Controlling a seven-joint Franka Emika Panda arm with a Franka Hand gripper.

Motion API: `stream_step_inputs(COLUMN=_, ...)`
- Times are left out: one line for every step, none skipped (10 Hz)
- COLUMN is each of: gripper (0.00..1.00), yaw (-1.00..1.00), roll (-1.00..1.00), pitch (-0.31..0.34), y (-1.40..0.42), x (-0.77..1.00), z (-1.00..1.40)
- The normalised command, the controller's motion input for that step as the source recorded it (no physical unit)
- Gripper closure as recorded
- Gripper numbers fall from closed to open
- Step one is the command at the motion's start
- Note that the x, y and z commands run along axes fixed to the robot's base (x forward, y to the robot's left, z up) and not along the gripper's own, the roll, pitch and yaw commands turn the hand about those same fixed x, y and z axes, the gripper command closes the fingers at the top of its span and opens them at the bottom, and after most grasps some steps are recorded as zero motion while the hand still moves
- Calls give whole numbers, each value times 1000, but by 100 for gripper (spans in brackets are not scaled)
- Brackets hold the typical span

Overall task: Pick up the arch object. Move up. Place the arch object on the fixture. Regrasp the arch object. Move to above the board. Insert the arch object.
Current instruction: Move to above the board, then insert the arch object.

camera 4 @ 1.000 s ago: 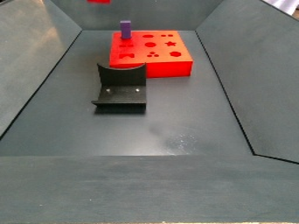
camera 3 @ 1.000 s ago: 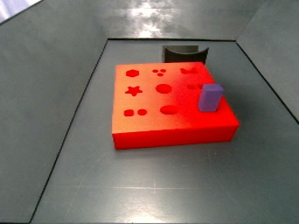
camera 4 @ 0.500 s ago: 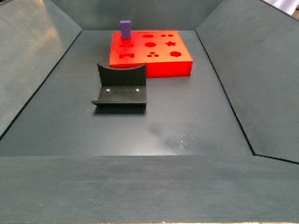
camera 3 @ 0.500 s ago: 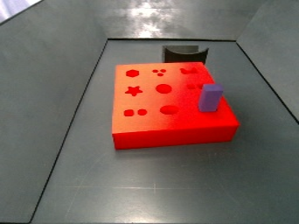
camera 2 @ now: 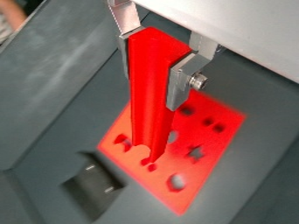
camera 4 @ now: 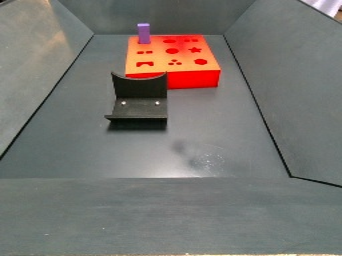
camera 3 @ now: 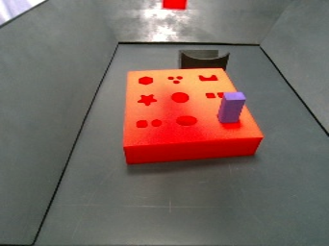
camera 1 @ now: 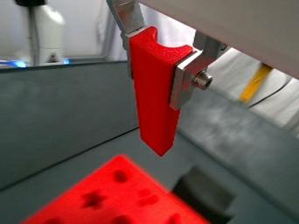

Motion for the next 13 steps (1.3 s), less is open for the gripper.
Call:
stream_step_inputs(gripper=100, yaw=-28, roll=-1000, pitch=56, y=-139, x=-178, z=-6)
stream_step_inputs(gripper=100, yaw=-25, roll=-1000, pitch=46, y=-73, x=-130, z=-10)
stream_step_inputs(gripper=100, yaw=-22, roll=-1000, pitch=34, y=-33, x=-101, z=3)
stream_step_inputs(gripper=100, yaw=-13, roll=-815, pitch=14, y=5, x=-73, z=-4)
stream_step_inputs(gripper=100, yaw=-13, roll=-591, pitch=-3, y=10, x=-57, z=-4)
stream_step_inputs(gripper=100, yaw=-8, roll=-399, pitch=-13, y=8, x=-47, z=0)
stream_step_inputs(gripper=100, yaw=-5, roll=-263, pitch=-16, y=6, x=-33, z=-4)
stream_step_inputs(gripper=100, yaw=46, roll=-33, pitch=0, y=554, x=1000, z=-403)
stream_step_inputs(gripper=100, yaw=43, roll=-17, pitch=0, y=554, x=1000, z=-403)
stream_step_inputs(gripper=100, yaw=43, roll=-20, pitch=0, y=551, x=1000, z=-409)
stream_step_inputs(gripper=100, yaw=40, roll=-20, pitch=0, y=557, x=1000, z=-417)
stream_step_inputs(gripper=100, yaw=34, roll=-17, pitch=0, y=574, x=1000, z=-443)
stream_step_inputs(gripper=100, yaw=34, roll=-20, pitch=0, y=626, x=1000, z=-523)
